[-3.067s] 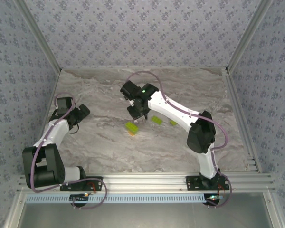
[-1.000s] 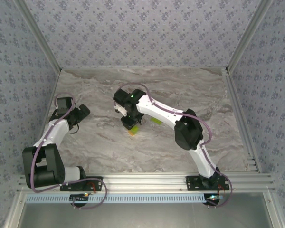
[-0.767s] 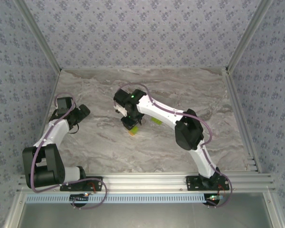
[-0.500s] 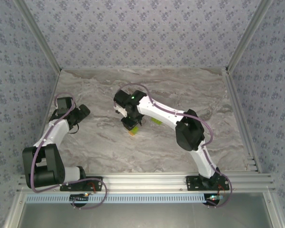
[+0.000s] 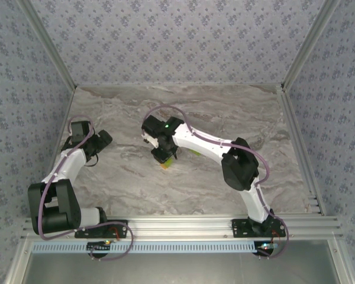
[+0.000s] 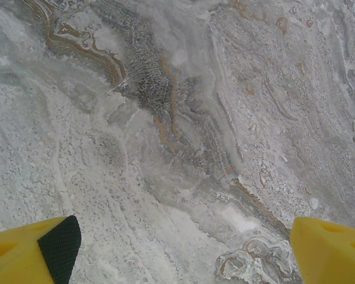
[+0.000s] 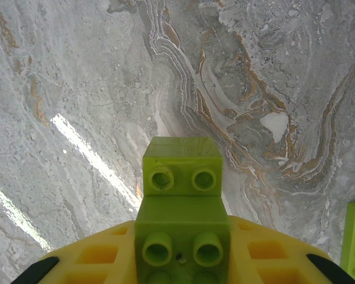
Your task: Assemble a carrot with lego
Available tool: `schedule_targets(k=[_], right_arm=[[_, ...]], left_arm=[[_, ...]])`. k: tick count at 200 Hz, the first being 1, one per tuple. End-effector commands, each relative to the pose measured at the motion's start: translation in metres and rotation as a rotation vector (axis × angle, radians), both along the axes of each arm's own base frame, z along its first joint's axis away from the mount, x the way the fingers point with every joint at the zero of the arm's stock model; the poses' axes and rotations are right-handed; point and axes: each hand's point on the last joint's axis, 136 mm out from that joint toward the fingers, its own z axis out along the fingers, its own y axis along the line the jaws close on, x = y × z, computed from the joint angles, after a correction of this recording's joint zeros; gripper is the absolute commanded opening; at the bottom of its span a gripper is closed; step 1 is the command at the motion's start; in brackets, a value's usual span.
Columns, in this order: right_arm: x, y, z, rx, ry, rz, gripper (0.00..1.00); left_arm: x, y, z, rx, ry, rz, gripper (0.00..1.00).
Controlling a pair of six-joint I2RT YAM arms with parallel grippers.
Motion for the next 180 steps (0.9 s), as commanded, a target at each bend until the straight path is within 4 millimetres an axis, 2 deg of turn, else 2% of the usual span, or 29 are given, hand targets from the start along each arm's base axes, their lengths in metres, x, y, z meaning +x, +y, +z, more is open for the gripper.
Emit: schedule_targets(k=[1,39,74,97,143,180], right_arm=[[-0.061,-0.063,-0.104,-0.34,0.285,0.027,0.33],[-0.067,-0.064,-0.112,-0.333,0.317,0.03,0.33],[-0.059,-0.057,-0.095,-0.284,0.296,0.027,0.33],[-0.046,-0.046,-0.07,-0.228,0.253,0.022,0.33],[-0.011,-0.02,-0.004,-0.065,0.116,-0.033,0.32],[0.014,-0.016,0.043,0.034,0.002,-0.115,0.32]], left_arm=[[0.004,0.002,0.011,0.003,-0.031,0.001,0.93],[0.004,0.002,0.011,0.002,-0.031,0.001,0.93],[0.005,0.002,0.012,0.001,-0.034,0.0,0.93],[0.005,0.002,0.012,0.0,-0.033,0.0,0.93],[0.005,0.002,0.012,0.0,-0.031,0.001,0.93],[0.006,0.002,0.014,-0.001,-0.036,-0.001,0.93]])
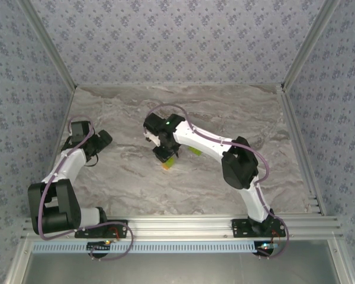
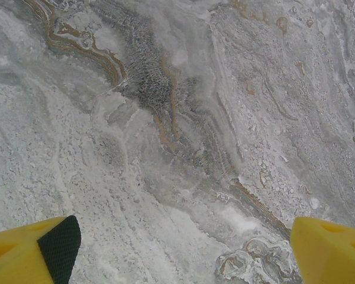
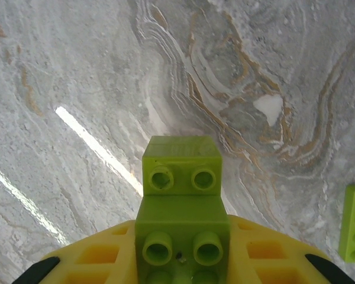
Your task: Assemble a carrot with lego
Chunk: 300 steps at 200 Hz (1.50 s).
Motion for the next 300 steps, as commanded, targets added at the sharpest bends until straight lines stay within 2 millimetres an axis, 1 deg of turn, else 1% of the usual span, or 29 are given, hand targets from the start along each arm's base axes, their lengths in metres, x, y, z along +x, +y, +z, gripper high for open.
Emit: schedule_targets(k=[1,16,27,45,53,76,142,213,243,259,269,300], right_arm=[[0.007,-0.008,0.025,0.017,-0.025,-0.069,0.32],[0.013,-0.01,0.039,0.04,-0.06,-0.09,0.32],[0.017,-0.012,0.046,0.049,-0.078,-0.107,0.32],[0.02,-0.016,0.051,0.053,-0.101,-0.123,0.32],[0.022,-0.017,0.05,0.05,-0.106,-0.131,0.32],[0.024,-0.019,0.043,0.044,-0.107,-0.146,0.32],[0.031,-0.028,0.008,-0.026,-0.108,-0.191,0.32],[0.027,-0.035,-0.013,-0.054,-0.09,-0.22,0.35],[0.025,-0.037,-0.018,-0.056,-0.079,-0.227,0.35],[0.024,-0.038,-0.018,-0.056,-0.074,-0.229,0.37],[0.024,-0.039,-0.018,-0.056,-0.074,-0.231,0.41],[0.026,-0.036,-0.006,-0.023,-0.084,-0.224,0.58]], left_arm=[[0.006,0.001,0.014,-0.001,-0.036,-0.001,0.93],[0.006,0.001,0.014,-0.001,-0.035,-0.001,0.93],[0.005,0.001,0.013,-0.001,-0.035,-0.001,0.93],[0.005,0.002,0.012,-0.002,-0.034,0.0,0.93],[0.005,0.002,0.012,-0.001,-0.034,0.001,0.93],[0.005,0.001,0.012,-0.001,-0.033,0.0,0.93],[0.005,0.001,0.011,-0.002,-0.031,-0.002,0.93],[0.005,0.002,0.01,0.0,-0.029,0.0,0.93],[0.004,0.002,0.011,-0.001,-0.03,0.0,0.93],[0.005,0.001,0.01,-0.002,-0.029,-0.001,0.93],[0.004,0.001,0.01,-0.002,-0.028,-0.002,0.93],[0.004,0.001,0.009,-0.003,-0.027,0.0,0.93]])
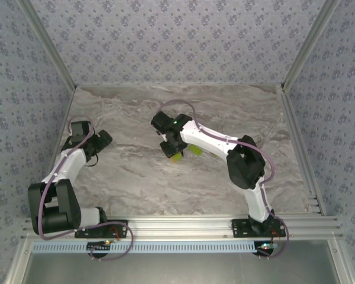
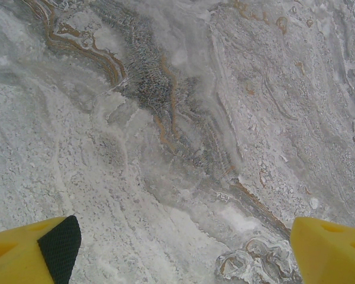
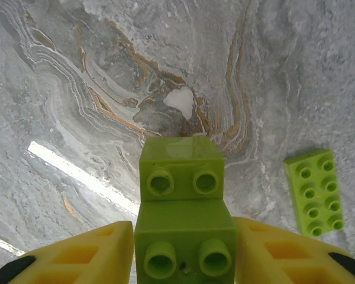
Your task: Assemble a carrot with lego
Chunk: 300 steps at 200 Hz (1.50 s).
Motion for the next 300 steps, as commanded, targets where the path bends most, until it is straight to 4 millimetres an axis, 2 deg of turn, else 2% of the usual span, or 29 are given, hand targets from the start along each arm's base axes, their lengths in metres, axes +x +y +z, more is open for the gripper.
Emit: schedule_targets(k=[1,29,53,85,98,120,137,159,176,201,252,300], right_arm=[[-0.001,-0.003,0.004,0.004,0.007,-0.003,0.58],[0.0,0.003,0.026,0.069,-0.015,0.012,0.69],[-0.001,0.0,0.052,0.099,-0.047,0.024,0.74],[-0.001,-0.028,0.085,0.097,-0.114,0.006,0.75],[0.002,-0.047,0.088,0.094,-0.116,-0.011,0.75],[0.009,-0.075,0.068,0.074,-0.07,-0.007,0.74],[0.015,-0.094,0.039,0.046,-0.017,0.002,0.74],[0.025,-0.108,0.004,0.007,0.023,0.005,0.73],[0.03,-0.109,-0.016,-0.001,0.048,0.012,0.72],[0.035,-0.106,-0.036,-0.016,0.072,0.034,0.72],[0.042,-0.105,-0.059,-0.031,0.112,0.065,0.71],[0.051,-0.103,-0.069,-0.03,0.13,0.091,0.65]], left_arm=[[0.004,0.002,0.009,-0.002,-0.026,0.0,0.93],[0.005,0.001,0.01,-0.003,-0.029,-0.001,0.93],[0.005,0.001,0.01,-0.003,-0.029,-0.001,0.93],[0.005,0.001,0.012,-0.003,-0.03,-0.002,0.93],[0.005,0.001,0.012,-0.005,-0.033,-0.002,0.93],[0.006,0.001,0.012,-0.007,-0.034,-0.002,0.93],[0.006,0.0,0.012,-0.007,-0.035,-0.004,0.93],[0.006,0.0,0.012,-0.008,-0.035,-0.005,0.93],[0.007,0.0,0.014,-0.009,-0.037,-0.005,0.93],[0.007,0.0,0.014,-0.008,-0.037,-0.006,0.93],[0.007,0.0,0.01,-0.008,-0.028,-0.005,0.93],[0.007,0.001,0.008,-0.005,-0.025,-0.004,0.93]])
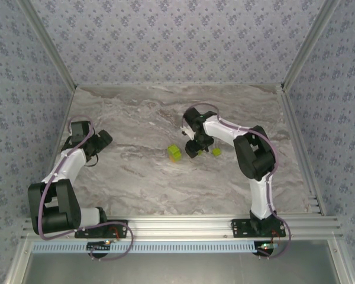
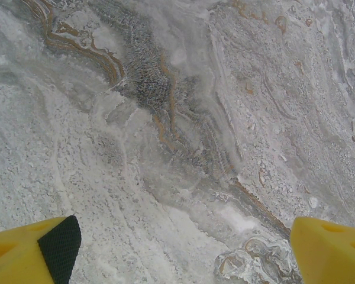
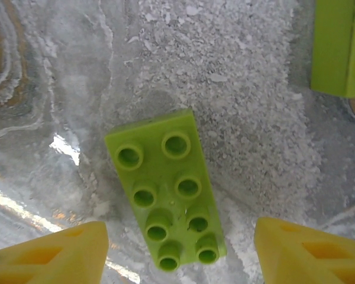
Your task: Assemble a carrot with lego
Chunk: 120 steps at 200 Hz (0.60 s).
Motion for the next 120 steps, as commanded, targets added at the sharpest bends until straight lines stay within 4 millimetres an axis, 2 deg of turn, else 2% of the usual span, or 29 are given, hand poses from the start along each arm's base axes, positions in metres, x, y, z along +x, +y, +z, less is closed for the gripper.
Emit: schedule_targets(k=[1,70,120], right_arm=[[0.008,0.005,-0.001,0.02,0.008,0.031,0.65],[0.009,0.011,-0.013,0.033,0.025,0.055,0.64],[0.011,0.015,-0.017,0.034,0.027,0.068,0.58]], left_arm=[[0.006,0.002,0.008,-0.003,-0.025,-0.002,0.93],[0.007,0.002,0.007,-0.002,-0.02,-0.003,0.93],[0.006,0.002,0.007,-0.002,-0.018,-0.002,0.93]])
